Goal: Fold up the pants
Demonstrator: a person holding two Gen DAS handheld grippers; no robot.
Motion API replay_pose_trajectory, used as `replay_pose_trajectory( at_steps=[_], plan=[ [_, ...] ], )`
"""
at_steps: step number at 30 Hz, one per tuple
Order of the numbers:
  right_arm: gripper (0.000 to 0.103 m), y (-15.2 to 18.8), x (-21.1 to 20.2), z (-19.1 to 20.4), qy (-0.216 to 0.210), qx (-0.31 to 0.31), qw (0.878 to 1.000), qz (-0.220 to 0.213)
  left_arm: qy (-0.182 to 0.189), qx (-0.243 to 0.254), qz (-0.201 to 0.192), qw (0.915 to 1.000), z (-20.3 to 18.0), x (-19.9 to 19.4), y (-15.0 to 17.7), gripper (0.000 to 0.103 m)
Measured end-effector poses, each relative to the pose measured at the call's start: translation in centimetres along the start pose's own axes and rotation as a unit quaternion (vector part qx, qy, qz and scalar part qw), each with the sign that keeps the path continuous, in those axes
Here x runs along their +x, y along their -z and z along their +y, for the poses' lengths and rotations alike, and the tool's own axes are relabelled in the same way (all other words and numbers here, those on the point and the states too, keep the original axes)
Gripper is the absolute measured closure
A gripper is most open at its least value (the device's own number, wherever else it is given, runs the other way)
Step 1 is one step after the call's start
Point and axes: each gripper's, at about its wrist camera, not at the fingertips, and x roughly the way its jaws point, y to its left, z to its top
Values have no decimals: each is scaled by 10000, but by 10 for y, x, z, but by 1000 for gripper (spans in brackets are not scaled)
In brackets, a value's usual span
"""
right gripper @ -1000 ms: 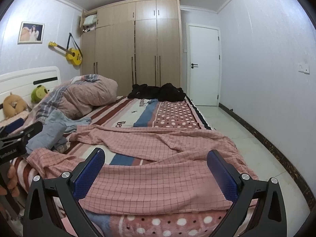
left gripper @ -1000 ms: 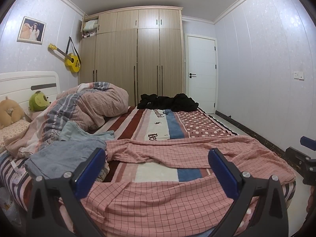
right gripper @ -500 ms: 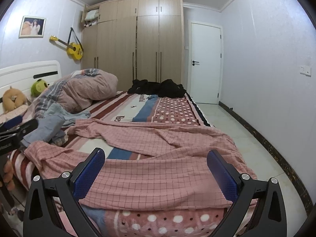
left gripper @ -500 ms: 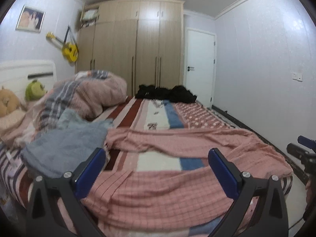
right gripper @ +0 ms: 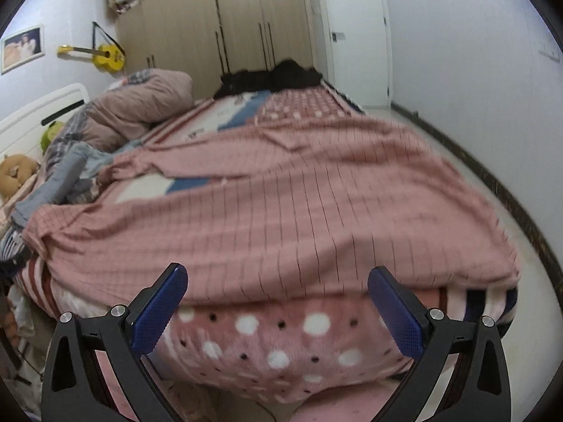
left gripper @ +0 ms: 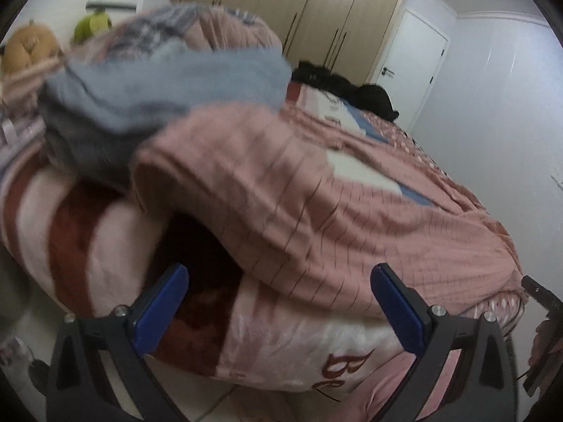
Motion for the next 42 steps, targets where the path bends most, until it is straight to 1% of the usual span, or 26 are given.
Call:
replay_pose_trajectory(
  at_steps=[3, 5, 7, 9, 10, 11, 12, 13, 14, 16, 18, 20, 21, 22, 24, 25, 27, 29, 30, 32, 36, 39, 42],
  plan=[
    [1, 5, 6, -8, -86, 215, 9997, 125, 472, -296, 201, 9982, 3, 15, 4, 1],
    [1, 6, 10, -13, -85, 319, 9993, 189, 684, -485, 332, 9959, 2, 26, 6, 1],
    [1, 7, 14, -19, -118, 443, 9986, 246, 706, -585, 360, 9951, -1, 33, 5, 1],
    [1, 8, 18, -26, -146, 585, 9977, 312, 745, -625, 298, 9948, -4, 36, 0, 3],
    [3, 10, 20, -30, -159, 659, 9971, 346, 799, -662, 252, 9943, -7, 35, -3, 9],
    [9, 11, 22, -34, -182, 735, 9964, 394, 883, -697, 234, 9934, -9, 37, -8, 13],
    [11, 11, 24, -37, -209, 798, 9956, 443, 929, -717, 241, 9928, -10, 40, -15, 23],
    [11, 13, 26, -40, -237, 873, 9947, 480, 967, -717, 251, 9924, -13, 42, -19, 35],
    [11, 14, 27, -44, -281, 956, 9938, 490, 1007, -709, 269, 9920, -16, 45, -21, 42],
    [13, 15, 28, -51, -391, 1126, 9917, 481, 999, -660, 326, 9923, -22, 51, -27, 76],
    [14, 14, 30, -58, -507, 1281, 9895, 445, 893, -569, 276, 9940, -29, 51, -33, 89],
    [19, 12, 32, -67, -554, 1387, 9881, 367, 880, -467, 74, 9950, -35, 42, -37, 96],
    [21, 10, 33, -71, -524, 1437, 9877, 317, 895, -404, -25, 9952, -37, 36, -40, 97],
    [25, 8, 34, -77, -467, 1532, 9868, 231, 876, -316, -146, 9955, -42, 27, -43, 98],
    [29, 3, 36, -91, -440, 1796, 9827, 54, 740, -107, -417, 9963, -47, 11, -52, 99],
    [33, -1, 37, -97, -428, 1919, 9805, -29, 662, -31, -547, 9963, -49, 2, -58, 99],
    [44, -8, 38, -101, -232, 1908, 9813, -134, 625, -11, -720, 9954, -47, -15, -69, 99],
    [64, -15, 34, -99, -9, 1745, 9844, -213, 610, 36, -837, 9946, -48, -27, -78, 99],
    [68, -18, 32, -100, -16, 1702, 9850, -268, 562, 132, -885, 9944, -51, -32, -83, 99],
    [87, -23, 26, -102, 7, 1593, 9866, -362, 495, 305, -925, 9940, -57, -34, -93, 99],
    [93, -48, 14, -96, -21, 1138, 9920, -551, 417, 554, -866, 9938, -69, -35, -116, 99],
    [94, -76, 8, -91, -198, 819, 9943, -659, 189, 733, -802, 9939, -78, -17, -145, 99],
    [94, -112, 9, -87, -356, 527, 9956, -691, 6, 949, -592, 9937, -87, 7, -181, 99]
  ],
)
